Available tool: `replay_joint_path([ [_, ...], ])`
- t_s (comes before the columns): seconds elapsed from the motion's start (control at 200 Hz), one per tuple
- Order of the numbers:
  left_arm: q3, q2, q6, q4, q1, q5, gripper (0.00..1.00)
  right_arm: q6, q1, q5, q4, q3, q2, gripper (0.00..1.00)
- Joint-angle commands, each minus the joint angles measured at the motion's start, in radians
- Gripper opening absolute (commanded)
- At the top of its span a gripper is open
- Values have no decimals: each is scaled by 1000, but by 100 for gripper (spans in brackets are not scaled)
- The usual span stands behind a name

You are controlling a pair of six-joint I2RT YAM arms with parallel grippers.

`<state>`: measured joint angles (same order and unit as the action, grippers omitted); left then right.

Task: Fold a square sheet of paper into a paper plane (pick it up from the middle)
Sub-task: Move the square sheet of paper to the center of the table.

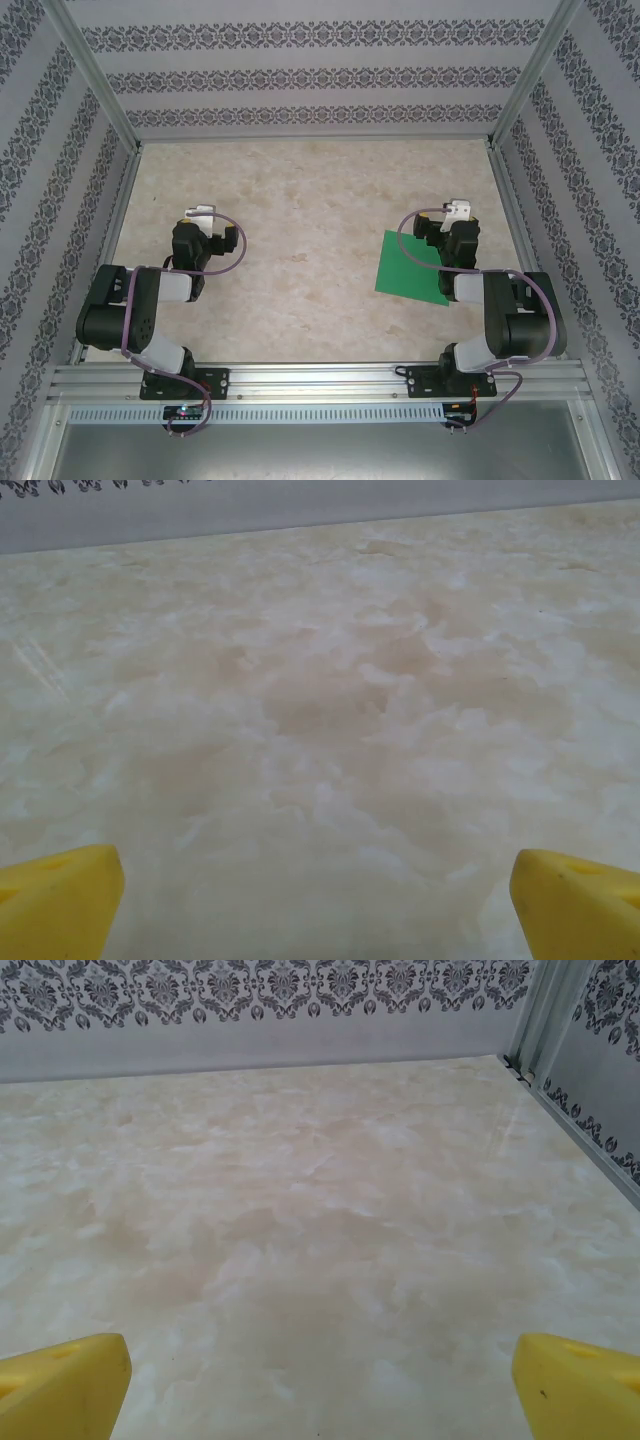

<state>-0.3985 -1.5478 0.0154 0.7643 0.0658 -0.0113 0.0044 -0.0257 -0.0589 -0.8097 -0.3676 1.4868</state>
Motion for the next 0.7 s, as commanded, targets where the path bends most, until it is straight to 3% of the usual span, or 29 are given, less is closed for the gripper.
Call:
replay_joint_path([
  [0.0, -20, -12, 17, 60, -14, 13, 100, -9, 15, -16, -54, -25, 11, 98],
  [0.694, -20, -12, 17, 59, -14, 13, 100, 11, -10, 24, -46, -30, 15, 98],
])
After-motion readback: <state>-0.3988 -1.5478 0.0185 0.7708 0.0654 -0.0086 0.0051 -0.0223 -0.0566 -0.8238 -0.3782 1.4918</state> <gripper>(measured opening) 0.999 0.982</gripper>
